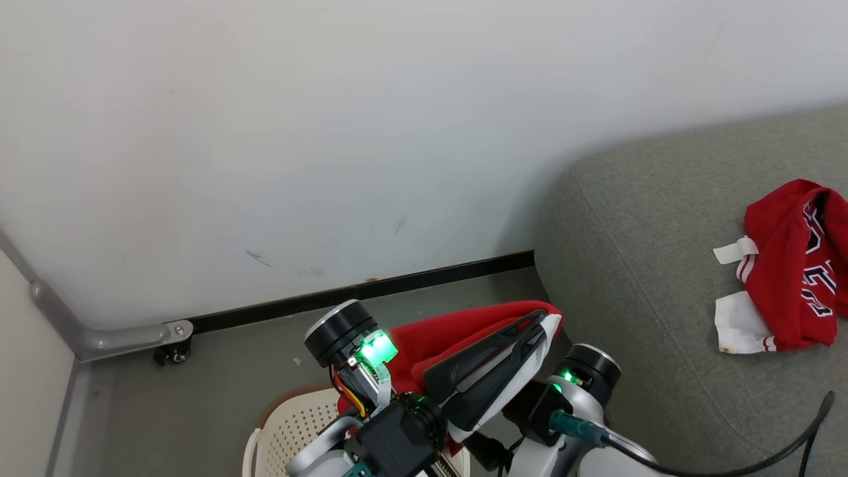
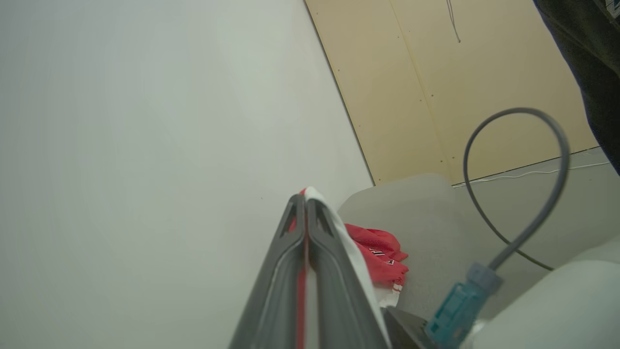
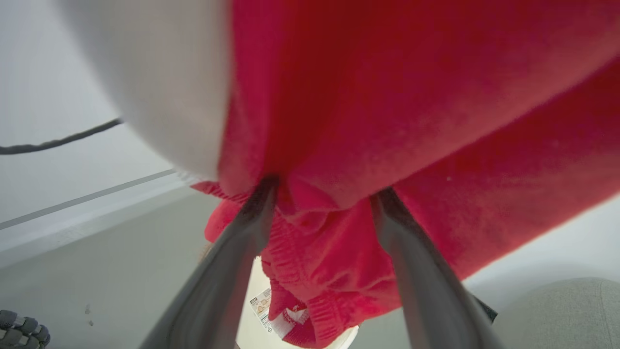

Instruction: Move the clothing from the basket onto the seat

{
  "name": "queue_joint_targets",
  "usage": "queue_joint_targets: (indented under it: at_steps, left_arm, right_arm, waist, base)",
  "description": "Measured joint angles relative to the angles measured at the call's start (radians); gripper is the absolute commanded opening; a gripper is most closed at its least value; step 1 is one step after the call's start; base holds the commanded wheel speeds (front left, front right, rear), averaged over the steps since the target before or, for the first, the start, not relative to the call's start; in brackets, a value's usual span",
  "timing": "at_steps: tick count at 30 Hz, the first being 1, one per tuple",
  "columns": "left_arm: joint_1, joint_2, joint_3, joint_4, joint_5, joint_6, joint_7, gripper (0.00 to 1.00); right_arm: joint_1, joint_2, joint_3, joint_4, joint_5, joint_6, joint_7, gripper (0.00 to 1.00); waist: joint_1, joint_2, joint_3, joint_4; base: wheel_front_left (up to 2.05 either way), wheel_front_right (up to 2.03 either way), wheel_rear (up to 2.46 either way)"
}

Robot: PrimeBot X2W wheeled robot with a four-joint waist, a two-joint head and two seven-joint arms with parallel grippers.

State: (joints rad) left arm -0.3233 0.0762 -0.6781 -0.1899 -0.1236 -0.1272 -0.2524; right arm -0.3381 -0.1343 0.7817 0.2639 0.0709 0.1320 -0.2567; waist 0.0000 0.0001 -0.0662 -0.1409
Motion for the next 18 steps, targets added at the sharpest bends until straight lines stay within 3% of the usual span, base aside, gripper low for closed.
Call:
queue_joint_targets:
  at_steps: [1,13,18]
  left_arm:
    - [0.000,0.001,-0.001,-0.001,0.000,0.000,0.000,0.00]
    - [-0.002,0.018,-0.001,-0.001,-0.008,0.000,0.000,0.00]
    - [-0.001,0.020,0.044,0.010,-0.018,0.000,-0.004,0.00]
  right_arm:
    - [0.000,0.006,-0.010,0.004,0.000,0.000,0.000,0.00]
    - [0.001,0.032,-0.101,0.008,0.015,0.000,0.000,0.00]
    - [0.003,0.034,-0.163,0.009,0.042,0.000,0.000,0.00]
  waist:
    - [-0.0001,0.0000,0.001,0.001]
    - [0.0000,0.0000,0.011,0.006]
    - [0.0000,0.0000,0.015,0.007]
  base:
    - [0.00,0.00,0.00]
    - [0.00,0.00,0.00]
    - [0.00,0.00,0.00]
